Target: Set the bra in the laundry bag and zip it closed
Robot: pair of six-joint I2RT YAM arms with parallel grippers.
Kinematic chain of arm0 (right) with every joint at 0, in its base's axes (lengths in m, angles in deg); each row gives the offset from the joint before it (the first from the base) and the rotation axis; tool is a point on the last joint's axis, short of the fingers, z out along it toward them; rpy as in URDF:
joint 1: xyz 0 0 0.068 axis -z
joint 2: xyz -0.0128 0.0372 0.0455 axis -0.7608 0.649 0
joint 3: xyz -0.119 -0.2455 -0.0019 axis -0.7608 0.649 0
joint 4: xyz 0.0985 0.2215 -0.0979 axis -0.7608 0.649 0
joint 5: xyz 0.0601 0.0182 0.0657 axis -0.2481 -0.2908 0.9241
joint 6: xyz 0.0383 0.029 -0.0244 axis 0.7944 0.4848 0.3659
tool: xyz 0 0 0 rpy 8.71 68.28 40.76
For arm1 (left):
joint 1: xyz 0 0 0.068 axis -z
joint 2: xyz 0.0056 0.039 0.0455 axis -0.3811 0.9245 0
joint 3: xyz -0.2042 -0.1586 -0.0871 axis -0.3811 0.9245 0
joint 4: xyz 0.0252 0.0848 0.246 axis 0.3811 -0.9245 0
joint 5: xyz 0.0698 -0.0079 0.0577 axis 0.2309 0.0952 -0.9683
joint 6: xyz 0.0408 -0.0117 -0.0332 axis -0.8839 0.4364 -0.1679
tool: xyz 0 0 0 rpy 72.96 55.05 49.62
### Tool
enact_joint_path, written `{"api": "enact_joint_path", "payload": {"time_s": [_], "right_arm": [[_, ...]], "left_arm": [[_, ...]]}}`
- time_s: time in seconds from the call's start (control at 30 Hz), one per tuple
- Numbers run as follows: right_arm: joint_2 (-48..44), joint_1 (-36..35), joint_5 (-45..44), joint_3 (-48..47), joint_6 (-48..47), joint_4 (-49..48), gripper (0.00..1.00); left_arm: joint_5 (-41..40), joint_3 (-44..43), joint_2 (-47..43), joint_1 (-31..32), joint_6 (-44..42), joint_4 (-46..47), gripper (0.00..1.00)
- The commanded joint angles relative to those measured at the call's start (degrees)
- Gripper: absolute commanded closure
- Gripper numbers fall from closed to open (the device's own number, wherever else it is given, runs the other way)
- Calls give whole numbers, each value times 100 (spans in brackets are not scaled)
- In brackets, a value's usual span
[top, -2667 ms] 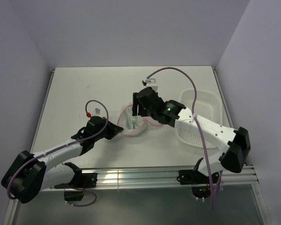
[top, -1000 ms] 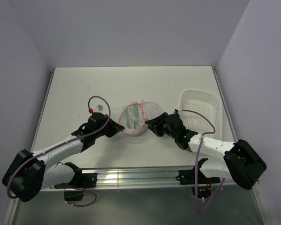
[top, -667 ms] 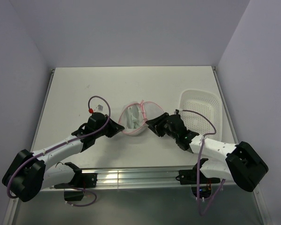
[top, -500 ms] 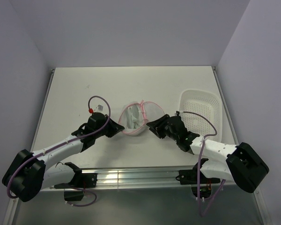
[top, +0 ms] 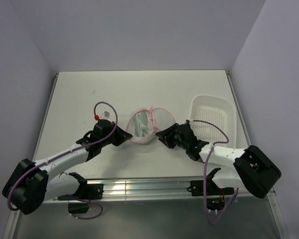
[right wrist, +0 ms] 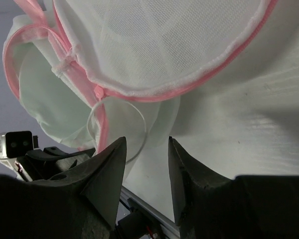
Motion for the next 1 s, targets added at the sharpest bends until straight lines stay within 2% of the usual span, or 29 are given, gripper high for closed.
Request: {"api": "enact_joint_path", "payload": {"time_s": [0.0,0.07,0.33,0.5,0.67,0.97], "right_arm": [[249,-19,20,-255,104,-490,56],[258,-28,-58,-308,52,-421,69],[-409,-89,-665,-956,-633,607,90],[-481,-335,-1095,-1678,-1564,1416,95],[72,-809,-1360,-2733,-2451,2092,97],[1180,-1478,-1334,-3595,-2945,2392,100]], "left_arm": [[56,-228,16,19,-125,50,100],[56,-255,-10,19,-142,15,100],[109,-246,7,28,-160,41,100],[118,-342,51,54,-318,-29,100],[161,-430,86,72,-441,6,100],[276,-641,122,116,-643,-55,100]]}}
